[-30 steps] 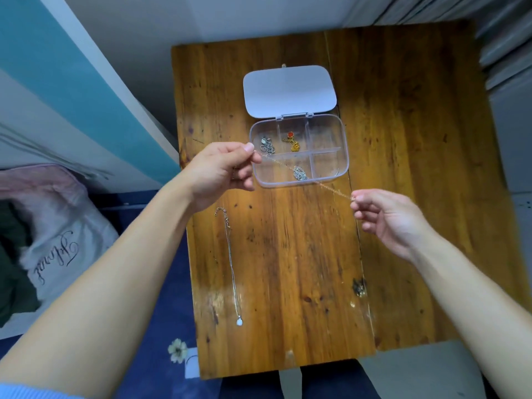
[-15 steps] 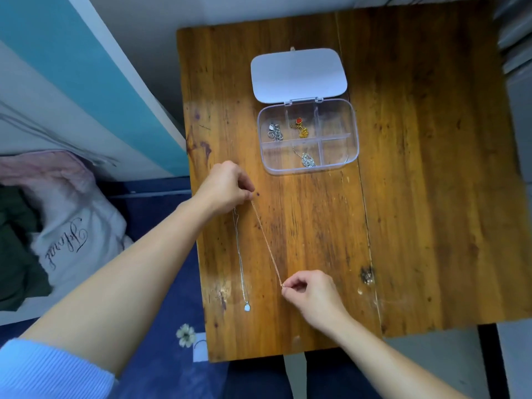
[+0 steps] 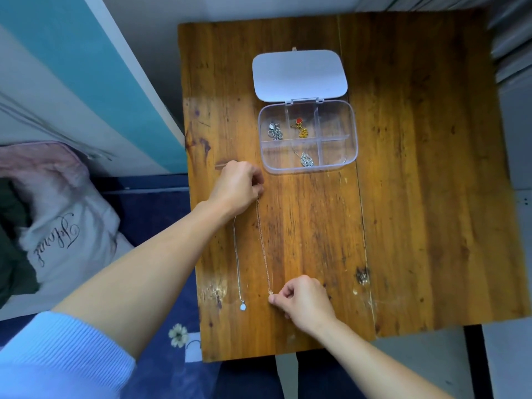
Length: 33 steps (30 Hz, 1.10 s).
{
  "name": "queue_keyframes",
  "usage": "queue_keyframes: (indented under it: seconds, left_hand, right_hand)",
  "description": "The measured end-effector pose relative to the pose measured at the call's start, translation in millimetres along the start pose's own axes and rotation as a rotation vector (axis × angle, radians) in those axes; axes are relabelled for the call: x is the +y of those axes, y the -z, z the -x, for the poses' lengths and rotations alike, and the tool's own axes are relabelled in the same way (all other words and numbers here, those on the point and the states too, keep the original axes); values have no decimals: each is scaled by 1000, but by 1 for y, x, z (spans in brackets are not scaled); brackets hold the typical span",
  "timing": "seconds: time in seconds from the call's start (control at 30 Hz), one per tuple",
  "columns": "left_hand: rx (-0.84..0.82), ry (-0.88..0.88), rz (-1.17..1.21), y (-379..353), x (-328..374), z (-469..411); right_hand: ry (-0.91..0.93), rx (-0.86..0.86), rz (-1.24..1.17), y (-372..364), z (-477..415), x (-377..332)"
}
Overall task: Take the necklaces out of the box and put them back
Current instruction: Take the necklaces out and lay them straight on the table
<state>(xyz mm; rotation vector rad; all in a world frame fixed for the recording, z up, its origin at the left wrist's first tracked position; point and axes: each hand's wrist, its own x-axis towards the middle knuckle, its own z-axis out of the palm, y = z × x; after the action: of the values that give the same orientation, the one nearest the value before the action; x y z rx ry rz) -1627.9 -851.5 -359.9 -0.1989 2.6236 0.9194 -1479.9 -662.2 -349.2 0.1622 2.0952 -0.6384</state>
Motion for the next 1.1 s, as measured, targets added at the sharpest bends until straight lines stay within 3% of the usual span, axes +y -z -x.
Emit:
queue_keyframes:
  seconds: [0.13, 0.23, 0.3, 0.37, 0.53, 0.73, 0.9, 1.1]
  left_hand:
    - [147, 114, 199, 8, 7, -2]
    - [254, 189, 431, 20, 12, -6]
    - [229, 235, 564, 23, 19, -9]
    - [182, 281, 625, 19, 24, -12]
    - [156, 376, 737, 11, 23, -13]
    - [176, 379, 725, 9, 22, -14]
    - [161, 390, 761, 9, 18, -15]
    - [148, 386, 806, 8, 16, -15]
  right_hand:
    - [89, 46, 66, 43, 2, -5]
    - [232, 348, -31, 106, -19, -25]
    - [331, 563, -71, 148, -41, -47]
    - [387, 632, 10, 177, -66, -71]
    - [273, 460, 512, 189, -114, -99]
    - [217, 421, 854, 182, -125, -127]
    - [219, 408, 798, 179, -133, -126]
    - [210, 414, 457, 184, -133, -108]
